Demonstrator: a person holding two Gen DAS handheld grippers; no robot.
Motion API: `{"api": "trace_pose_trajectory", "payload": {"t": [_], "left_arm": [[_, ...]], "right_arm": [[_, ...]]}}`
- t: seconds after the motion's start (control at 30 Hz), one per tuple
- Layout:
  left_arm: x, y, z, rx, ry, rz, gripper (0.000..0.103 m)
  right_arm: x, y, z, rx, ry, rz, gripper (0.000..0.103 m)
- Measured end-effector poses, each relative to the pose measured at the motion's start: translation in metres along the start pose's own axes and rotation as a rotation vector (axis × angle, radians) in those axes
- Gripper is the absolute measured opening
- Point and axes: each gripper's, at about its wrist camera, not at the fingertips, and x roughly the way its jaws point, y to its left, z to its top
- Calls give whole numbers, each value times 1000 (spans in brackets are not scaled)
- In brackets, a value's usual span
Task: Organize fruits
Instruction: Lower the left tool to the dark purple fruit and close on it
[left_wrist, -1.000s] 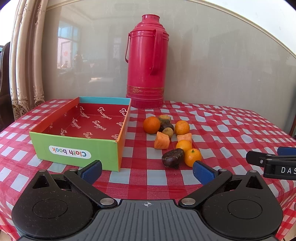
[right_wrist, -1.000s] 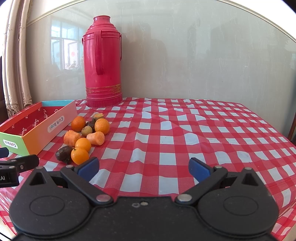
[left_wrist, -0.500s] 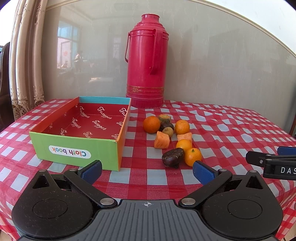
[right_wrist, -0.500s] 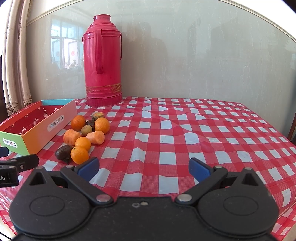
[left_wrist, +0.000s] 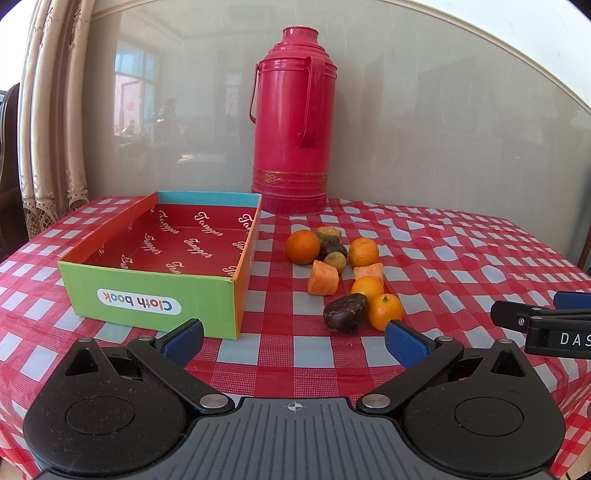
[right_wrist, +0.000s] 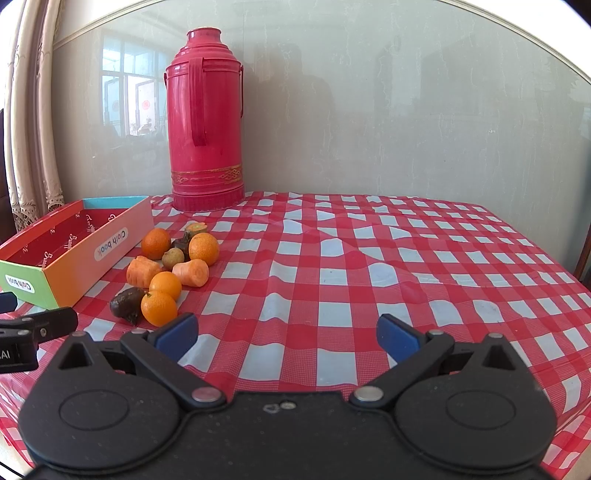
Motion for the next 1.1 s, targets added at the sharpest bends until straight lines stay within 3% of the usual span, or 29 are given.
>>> {"api": "trace_pose_trajectory", "payload": {"t": [0.3, 0.43, 0.47, 0.5, 0.57, 0.77, 1.0, 1.03, 1.1], "left_arm": [[5, 7, 2, -60, 38, 10, 103], [21, 1, 2, -39, 101, -40, 103], [24, -2, 2, -25, 103, -44, 101], [27, -6, 3, -8, 103, -51, 84], [36, -13, 4, 25, 124, -70, 74], [55, -28, 9, 71, 115, -70, 74], [74, -32, 15, 98, 113, -72, 71], [76, -32, 16, 101, 114, -75, 69], [82, -32, 17, 106, 130, -101, 39]], "right_arm": [[-2, -6, 0, 20, -13, -12, 97], [4, -10, 3, 19, 15, -18, 97], [6, -10, 3, 12, 22, -23, 97], [9, -11, 3, 3, 31, -31, 97], [14, -10, 4, -9, 43, -35, 97], [28, -12, 9, -34, 64, -34, 97], [47, -24, 13, 42, 103, -18, 97], [49, -24, 13, 51, 106, -13, 97], [53, -23, 14, 51, 104, -7, 97]]}}
